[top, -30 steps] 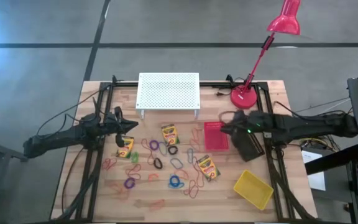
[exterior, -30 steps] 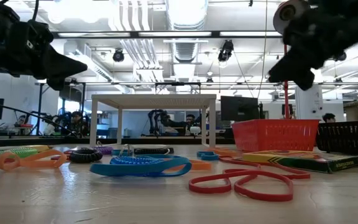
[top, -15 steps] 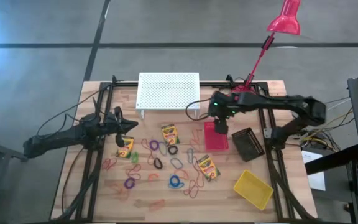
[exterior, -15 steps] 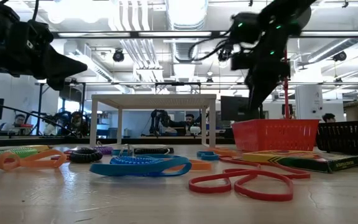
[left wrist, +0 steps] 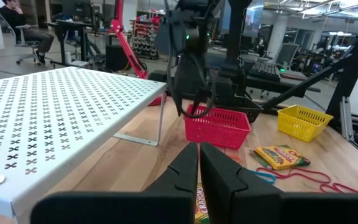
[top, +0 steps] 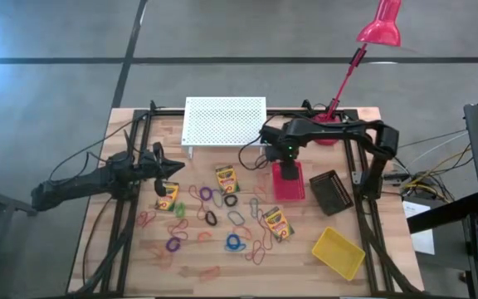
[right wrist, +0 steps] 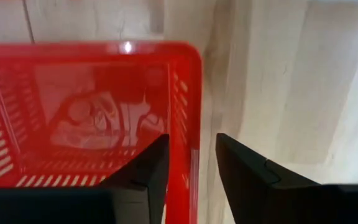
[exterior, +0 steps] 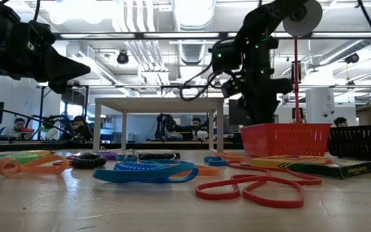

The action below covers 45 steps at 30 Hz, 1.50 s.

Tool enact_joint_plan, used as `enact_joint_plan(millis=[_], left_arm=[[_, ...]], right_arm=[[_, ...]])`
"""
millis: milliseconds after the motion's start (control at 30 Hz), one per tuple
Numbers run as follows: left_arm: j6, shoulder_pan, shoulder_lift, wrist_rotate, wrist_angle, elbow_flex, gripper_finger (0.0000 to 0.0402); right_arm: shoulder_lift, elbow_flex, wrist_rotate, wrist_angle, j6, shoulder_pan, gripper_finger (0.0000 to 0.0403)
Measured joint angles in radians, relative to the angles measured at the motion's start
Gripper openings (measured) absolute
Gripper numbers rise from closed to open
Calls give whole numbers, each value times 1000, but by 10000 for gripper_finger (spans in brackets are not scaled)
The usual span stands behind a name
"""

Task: Pick & Place Office Desk Supplies
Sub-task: Put the red bin on the shelf

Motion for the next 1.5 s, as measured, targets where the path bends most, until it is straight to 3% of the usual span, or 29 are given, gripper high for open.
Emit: enact_joint_plan(millis=[200,300,633,767,1100,1367,1500], left_arm=[[1,0,0,-2,0,0,23],[1,0,0,-8,0,0,23],[1,0,0,-11,0,0,23],[1,0,0,-11,1,0,23],[-5,0,0,-11,1,0,23],[-34,0,0,-11,1,0,23],[-65,0,0,-11,0,0,23]], right_arm=[[-6,-7,-4,-62,37,0,57],[-46,-11,-53,-112,71,-1,19],[-179,119,-288,-189,204,-1,14],[-175,212,-296,-125,233,-2,13],[12,639,-296,-118,211,-149,13],[226,922,-295,-141,373,-307,13],[319,1014,-296,-255,411,-344,13]])
